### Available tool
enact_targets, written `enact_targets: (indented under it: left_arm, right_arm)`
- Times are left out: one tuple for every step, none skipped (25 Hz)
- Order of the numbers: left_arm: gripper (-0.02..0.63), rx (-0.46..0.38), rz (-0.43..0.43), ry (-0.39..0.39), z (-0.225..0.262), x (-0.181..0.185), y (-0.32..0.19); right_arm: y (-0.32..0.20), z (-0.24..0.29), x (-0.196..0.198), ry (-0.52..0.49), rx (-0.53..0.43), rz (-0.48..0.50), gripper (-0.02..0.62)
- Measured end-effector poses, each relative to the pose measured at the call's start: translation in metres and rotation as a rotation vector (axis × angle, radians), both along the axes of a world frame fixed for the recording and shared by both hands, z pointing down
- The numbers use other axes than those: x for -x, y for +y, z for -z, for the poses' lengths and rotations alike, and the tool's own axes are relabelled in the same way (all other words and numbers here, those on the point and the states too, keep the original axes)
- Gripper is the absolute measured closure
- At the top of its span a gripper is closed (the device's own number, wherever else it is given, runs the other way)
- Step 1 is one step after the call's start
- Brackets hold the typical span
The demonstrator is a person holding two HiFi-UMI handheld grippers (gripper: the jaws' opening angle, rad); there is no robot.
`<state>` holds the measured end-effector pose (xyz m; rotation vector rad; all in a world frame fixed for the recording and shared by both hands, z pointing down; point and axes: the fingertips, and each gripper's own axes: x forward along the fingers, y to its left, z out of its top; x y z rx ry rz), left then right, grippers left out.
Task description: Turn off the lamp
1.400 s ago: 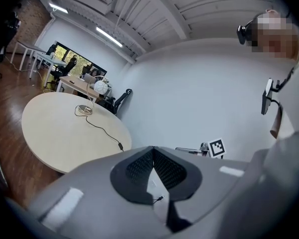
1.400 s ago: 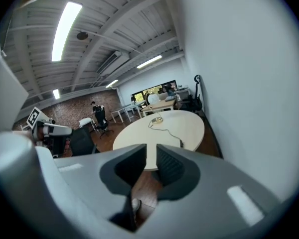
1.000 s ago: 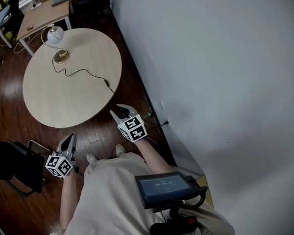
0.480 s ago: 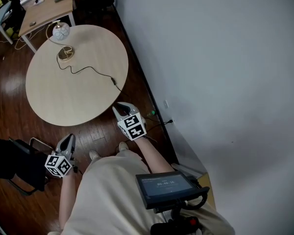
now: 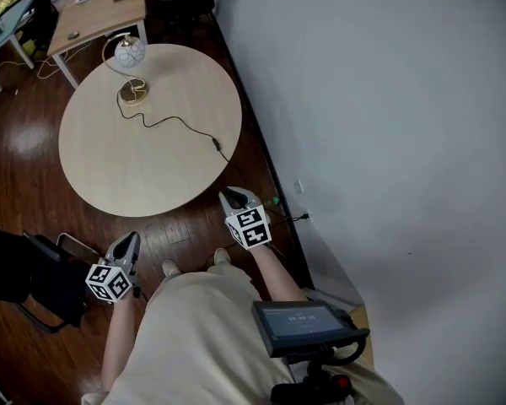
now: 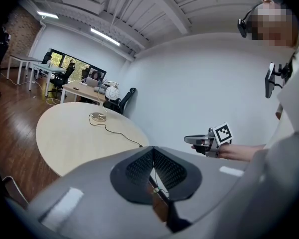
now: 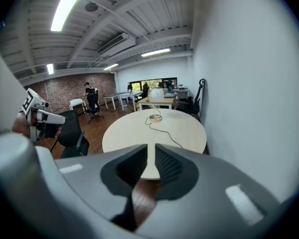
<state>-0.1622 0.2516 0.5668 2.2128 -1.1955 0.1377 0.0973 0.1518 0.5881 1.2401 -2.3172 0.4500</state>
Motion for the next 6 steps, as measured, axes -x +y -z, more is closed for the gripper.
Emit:
enact_targets:
  left_arm:
    - [0.606, 0.004, -0.003, 0.003, -0.003, 0.004, -0.001]
    - [0.606, 0.008, -0.007, 0.006, -0.005, 0.007, 0.000]
    - [0.606, 0.013, -0.011, 0.009, -0.007, 0.010, 0.000]
    - [0.606, 0.018, -0.015, 0.011, -0.008, 0.013, 0.001]
    - [0.606, 0.022, -0.019, 0.013, -0.009, 0.016, 0.001]
    - [0.606, 0.026, -0.024, 0.015, -0.011, 0.020, 0.001]
  right_arm:
    - [0.001, -0.003, 0.000, 0.006, 0.006, -0.007, 0.552]
    - [0.004, -0.005, 0.000, 0.012, 0.014, -0.015, 0.552]
    - [0.007, -0.007, 0.000, 0.016, 0.022, -0.024, 0.552]
    - [0.011, -0.010, 0.000, 0.019, 0.029, -0.034, 0.555]
    - [0.014, -0.011, 0.000, 0.021, 0.035, -0.045, 0.555]
    - [0.017, -0.013, -0.001, 0.022, 0.040, -0.056, 0.555]
